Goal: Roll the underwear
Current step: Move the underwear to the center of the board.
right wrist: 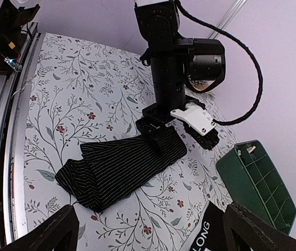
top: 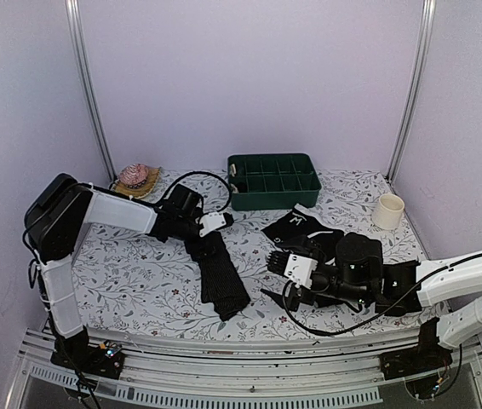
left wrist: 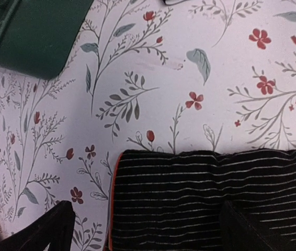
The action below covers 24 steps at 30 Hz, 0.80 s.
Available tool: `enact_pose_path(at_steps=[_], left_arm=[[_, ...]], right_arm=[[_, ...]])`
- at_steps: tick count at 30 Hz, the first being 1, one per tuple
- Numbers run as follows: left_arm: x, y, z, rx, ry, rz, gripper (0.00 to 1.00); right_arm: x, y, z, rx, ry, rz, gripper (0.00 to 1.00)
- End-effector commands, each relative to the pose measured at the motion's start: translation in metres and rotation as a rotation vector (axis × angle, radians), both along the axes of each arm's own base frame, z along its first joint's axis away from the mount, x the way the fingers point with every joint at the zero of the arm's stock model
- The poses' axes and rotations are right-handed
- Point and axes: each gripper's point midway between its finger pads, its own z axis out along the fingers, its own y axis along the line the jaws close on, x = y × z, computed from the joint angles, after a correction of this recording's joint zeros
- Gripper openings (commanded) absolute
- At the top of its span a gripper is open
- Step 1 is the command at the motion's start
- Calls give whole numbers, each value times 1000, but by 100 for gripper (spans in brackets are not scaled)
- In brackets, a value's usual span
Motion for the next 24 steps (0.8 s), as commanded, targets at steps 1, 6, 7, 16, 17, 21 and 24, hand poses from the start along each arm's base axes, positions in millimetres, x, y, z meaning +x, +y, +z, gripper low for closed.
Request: enact_pose_path(at_steps=[1,6,7,16,17,21,24], left_arm=[[13,-3,-16,100,-45,0,99],[2,-40,-37,150,-52,-93,98],[-1,-51,-40,154,-47,-111,99],[14,-112,-32,86,21,-96,99],[17,-115,-27,74,19,-83,99],[22,-118,12,2,-11,-69,98],[23,-113,51,-69,-57,-74,99]], right_arm=[[-2,-3,13,50,-6,-6,99],[-1,-5,16,56,-18,-16,99],[0,-5,15,55,-18,-18,99],[7,-7,3,22,-32,-60,99],[8,-7,1,16,-33,-64,99],[11,-9,0,18,-40,-81,99],[11,-11,1,32,-46,-88,99]])
